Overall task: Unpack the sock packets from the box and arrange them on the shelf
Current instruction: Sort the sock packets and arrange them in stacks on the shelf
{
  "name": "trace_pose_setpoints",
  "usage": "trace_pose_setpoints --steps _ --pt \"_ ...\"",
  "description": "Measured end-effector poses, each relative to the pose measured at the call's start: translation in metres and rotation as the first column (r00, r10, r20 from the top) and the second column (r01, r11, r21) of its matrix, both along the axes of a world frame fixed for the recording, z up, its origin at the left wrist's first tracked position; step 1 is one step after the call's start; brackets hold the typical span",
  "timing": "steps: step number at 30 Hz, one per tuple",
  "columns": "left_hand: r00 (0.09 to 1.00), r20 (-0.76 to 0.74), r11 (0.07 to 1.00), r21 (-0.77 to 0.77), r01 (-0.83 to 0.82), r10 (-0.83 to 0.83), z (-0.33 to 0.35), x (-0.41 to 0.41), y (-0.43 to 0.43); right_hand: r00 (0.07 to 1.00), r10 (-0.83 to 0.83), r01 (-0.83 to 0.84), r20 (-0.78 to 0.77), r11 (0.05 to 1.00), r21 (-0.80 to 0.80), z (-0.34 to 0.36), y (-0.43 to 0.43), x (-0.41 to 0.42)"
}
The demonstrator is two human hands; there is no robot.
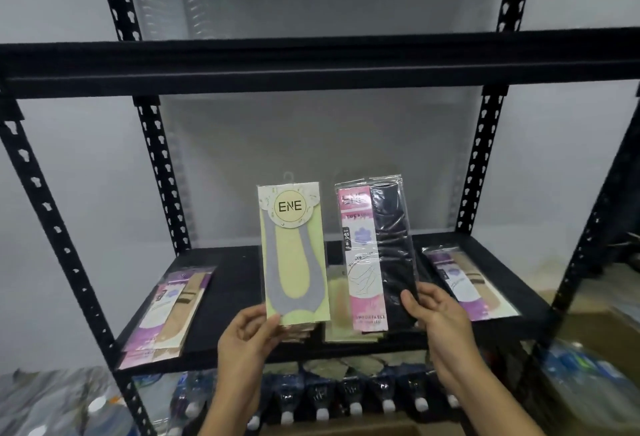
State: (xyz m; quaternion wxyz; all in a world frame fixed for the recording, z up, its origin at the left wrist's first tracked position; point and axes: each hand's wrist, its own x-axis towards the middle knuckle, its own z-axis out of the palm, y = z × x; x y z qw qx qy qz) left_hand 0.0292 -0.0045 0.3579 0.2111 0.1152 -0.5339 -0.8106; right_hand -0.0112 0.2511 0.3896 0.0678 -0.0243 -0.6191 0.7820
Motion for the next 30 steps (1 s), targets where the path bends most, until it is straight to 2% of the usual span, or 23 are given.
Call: trace_pose_setpoints --steps 7,15,24,30 --pt "0.999 0.022 0.999 0.015 0.033 -0.033 -0.006 -0.016 0.019 0.997 -0.073 0.073 0.027 0.997 0.014 -0.004 0.036 -0.013" --pt "0.998 0.044 0.999 -0.014 0.051 -0.05 -0.01 -0.023 0.021 0.978 -0.157 0.149 0.139 0.986 0.07 -0.022 0.055 -0.06" --pt "0.999 0.031 0.999 0.024 0.037 -0.038 -0.014 -0.017 0.012 0.92 -0.331 0.224 0.212 0.885 0.409 -0.043 0.07 -0.126" --pt "0.997 0.045 0.998 0.013 0.055 -0.055 -0.022 -0.018 0.008 0.898 -0.413 0.242 0.153 0.754 0.61 -0.04 0.066 -0.127"
